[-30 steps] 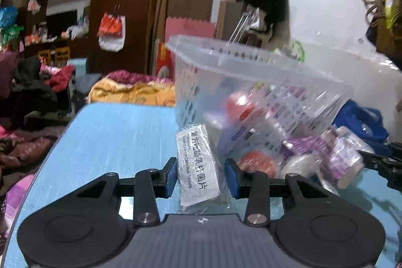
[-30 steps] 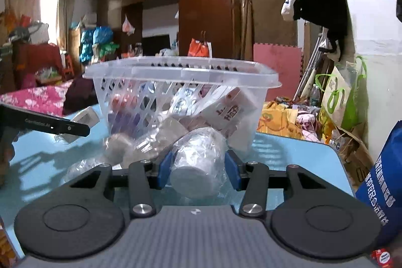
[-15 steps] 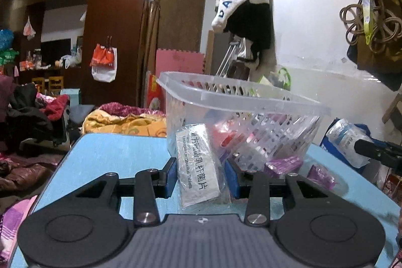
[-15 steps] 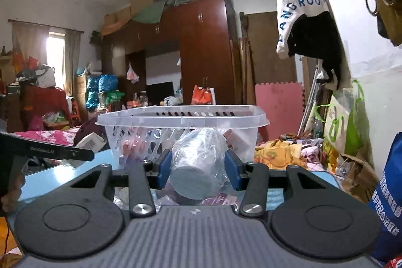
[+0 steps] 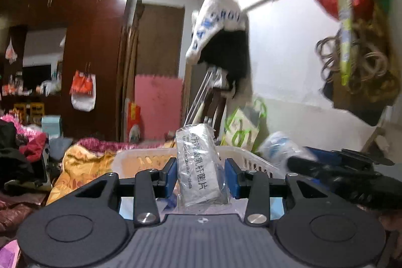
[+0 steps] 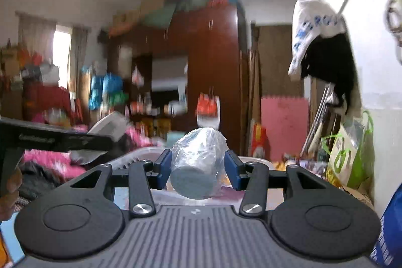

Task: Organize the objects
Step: 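Carry the roll and packet over the basket and release them inside, then grasp the purple box with the right gripper while the left gripper grasps the clear bagged item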

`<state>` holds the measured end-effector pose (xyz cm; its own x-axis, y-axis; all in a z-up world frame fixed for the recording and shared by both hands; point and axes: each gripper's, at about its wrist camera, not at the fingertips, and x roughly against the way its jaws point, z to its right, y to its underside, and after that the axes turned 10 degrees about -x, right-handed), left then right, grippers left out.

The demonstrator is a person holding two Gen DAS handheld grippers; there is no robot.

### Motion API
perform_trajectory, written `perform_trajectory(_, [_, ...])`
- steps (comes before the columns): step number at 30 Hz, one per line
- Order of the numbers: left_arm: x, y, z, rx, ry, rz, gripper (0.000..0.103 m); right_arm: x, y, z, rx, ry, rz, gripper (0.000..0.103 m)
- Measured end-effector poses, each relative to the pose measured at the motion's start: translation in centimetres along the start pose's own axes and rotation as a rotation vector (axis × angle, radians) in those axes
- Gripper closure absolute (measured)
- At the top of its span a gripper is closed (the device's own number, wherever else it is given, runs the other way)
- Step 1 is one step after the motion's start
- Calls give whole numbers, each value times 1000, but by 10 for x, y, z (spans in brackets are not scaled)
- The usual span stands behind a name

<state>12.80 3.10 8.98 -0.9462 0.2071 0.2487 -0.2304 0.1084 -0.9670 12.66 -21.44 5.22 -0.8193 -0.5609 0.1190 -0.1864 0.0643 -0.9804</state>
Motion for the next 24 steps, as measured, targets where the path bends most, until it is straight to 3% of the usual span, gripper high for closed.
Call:
perform_trajectory(4, [-56, -10, -3, 25, -1, -132, 56, -44, -9, -1, 27, 27, -81, 53])
perform_trajectory(5, [-64, -8, -6, 37, -27, -145, 52, -50, -8, -3, 50, 44, -82, 53])
perform_trajectory(6, [-72, -6, -9, 49, -52, -161, 36, -54, -7, -4, 72, 51, -79, 53])
perform_trajectory(7, [-80, -5, -14, 70, -67, -173, 27, -57, -4, -6, 96, 53, -78, 52])
perform_trajectory(9, [-86, -2, -22, 120, -52, -183, 26, -62, -2, -7, 124, 56, -112, 41])
perform_trajectory(12, [-74, 4, -25, 132, -29, -168, 26, -51, 2, -6, 137, 89, -89, 18])
perform_trajectory(14, [-48, 9, -17, 94, -36, -120, 26, -31, 5, -6, 109, 71, -73, 14])
perform_trajectory(17, [-11, 29, 0, 37, -18, -98, 15, 8, 16, 3, 38, 28, -50, 2])
perform_trajectory(20, [8, 62, 19, -28, 2, -180, 14, 28, 37, 10, 67, 38, -81, 1])
perform_trajectory(23, [5, 97, 28, -44, 16, -289, 14, 16, 63, 23, 57, 77, -202, 3])
perform_trajectory(24, [2, 105, 31, -47, 27, -315, 14, 8, 68, 29, 50, 80, -234, 8])
